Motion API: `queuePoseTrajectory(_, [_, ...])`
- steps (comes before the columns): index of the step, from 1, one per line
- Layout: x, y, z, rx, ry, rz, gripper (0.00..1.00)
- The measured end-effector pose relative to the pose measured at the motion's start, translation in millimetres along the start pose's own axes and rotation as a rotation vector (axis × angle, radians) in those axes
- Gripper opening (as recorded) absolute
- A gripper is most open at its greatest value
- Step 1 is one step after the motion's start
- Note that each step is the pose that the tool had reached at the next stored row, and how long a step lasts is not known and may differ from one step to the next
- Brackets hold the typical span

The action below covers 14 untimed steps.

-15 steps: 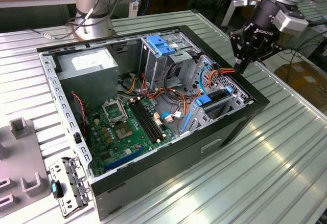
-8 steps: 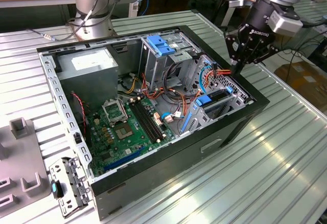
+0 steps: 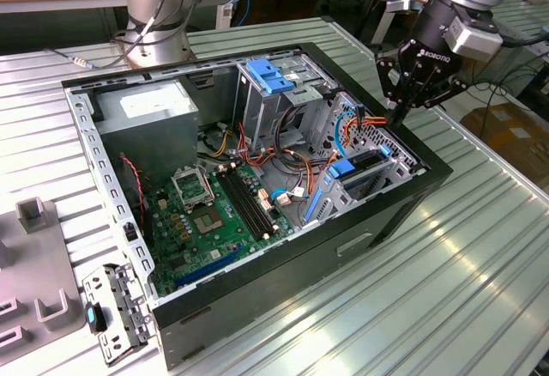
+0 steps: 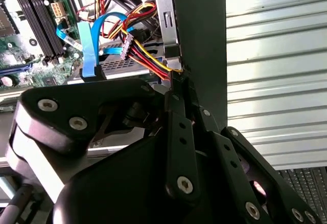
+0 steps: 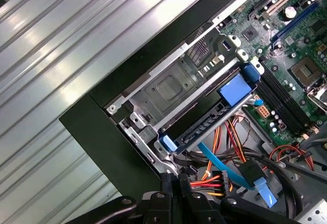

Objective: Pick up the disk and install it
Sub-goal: 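Insert the first disk wire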

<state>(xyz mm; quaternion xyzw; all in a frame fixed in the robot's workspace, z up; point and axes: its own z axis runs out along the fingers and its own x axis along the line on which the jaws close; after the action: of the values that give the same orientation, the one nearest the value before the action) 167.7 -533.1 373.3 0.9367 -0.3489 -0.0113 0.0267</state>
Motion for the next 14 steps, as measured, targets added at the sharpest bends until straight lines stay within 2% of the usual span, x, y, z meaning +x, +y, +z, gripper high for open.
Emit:
queuePoseTrajectory(7, [0.0,0.0,0.1,0.0001,-0.0002,0.002,0.17])
queuePoseTrajectory(12, [-0.3,0.3,0.0,0.0001,-0.003,0.053,0.17])
queuePoseTrajectory(14, [-0.7,0.6,0.1,0.0002,-0.0034,0.058,0.17])
